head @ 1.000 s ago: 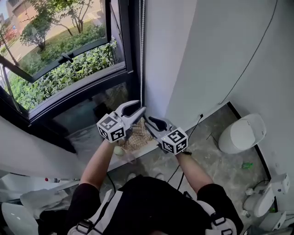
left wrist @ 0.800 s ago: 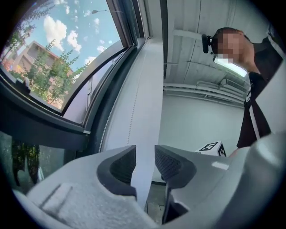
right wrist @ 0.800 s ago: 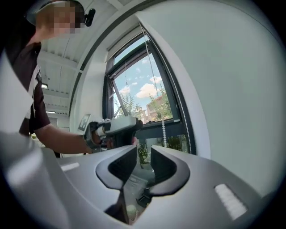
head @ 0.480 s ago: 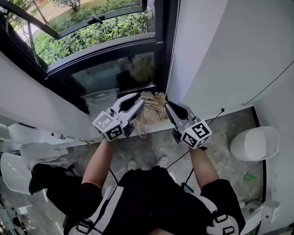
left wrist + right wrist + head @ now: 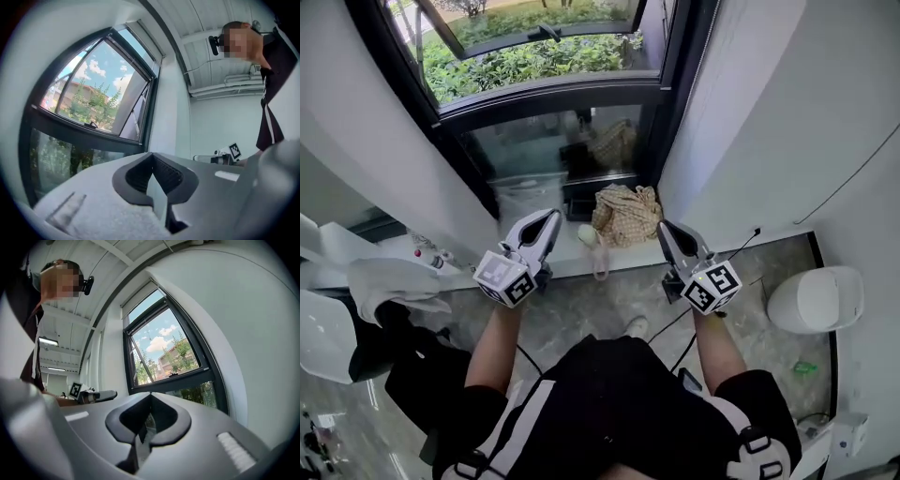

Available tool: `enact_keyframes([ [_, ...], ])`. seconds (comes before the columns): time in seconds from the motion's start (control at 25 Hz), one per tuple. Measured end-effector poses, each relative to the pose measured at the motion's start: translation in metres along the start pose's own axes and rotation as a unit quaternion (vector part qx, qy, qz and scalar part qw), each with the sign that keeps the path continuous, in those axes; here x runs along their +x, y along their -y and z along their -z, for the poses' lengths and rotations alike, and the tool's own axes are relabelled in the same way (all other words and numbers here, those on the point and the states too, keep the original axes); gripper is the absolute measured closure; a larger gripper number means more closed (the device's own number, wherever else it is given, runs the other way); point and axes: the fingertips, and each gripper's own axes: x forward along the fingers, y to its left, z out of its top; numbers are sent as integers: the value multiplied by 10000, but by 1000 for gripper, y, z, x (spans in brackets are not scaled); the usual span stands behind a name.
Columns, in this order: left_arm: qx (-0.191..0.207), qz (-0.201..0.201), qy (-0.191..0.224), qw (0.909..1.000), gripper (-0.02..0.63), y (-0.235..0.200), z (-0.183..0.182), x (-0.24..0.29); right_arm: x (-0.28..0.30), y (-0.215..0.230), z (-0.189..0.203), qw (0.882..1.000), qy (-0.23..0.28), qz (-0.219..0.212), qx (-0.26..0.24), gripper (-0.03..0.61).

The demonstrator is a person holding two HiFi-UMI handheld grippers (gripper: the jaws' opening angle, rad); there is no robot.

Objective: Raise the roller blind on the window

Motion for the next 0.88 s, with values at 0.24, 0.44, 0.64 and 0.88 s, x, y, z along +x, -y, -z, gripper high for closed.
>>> enact_keyframes([
  [0.24, 175, -787, 295, 9963, 614, -13, -4, -92, -28, -53, 8, 9996, -19, 258, -67, 574],
  [0.44, 135, -946, 432, 9945, 614, 4, 0, -157, -56, -98, 32, 9973, -196, 525, -465, 574],
  [0.64, 86, -1144, 424, 9925, 614, 12, 4, -189, -68, -117, 38, 9986, 55, 531, 14, 574],
  [0.88, 234, -1308, 289, 9907, 614, 32, 17, -211, -73, -130, 30, 9994, 150, 306, 113, 574],
])
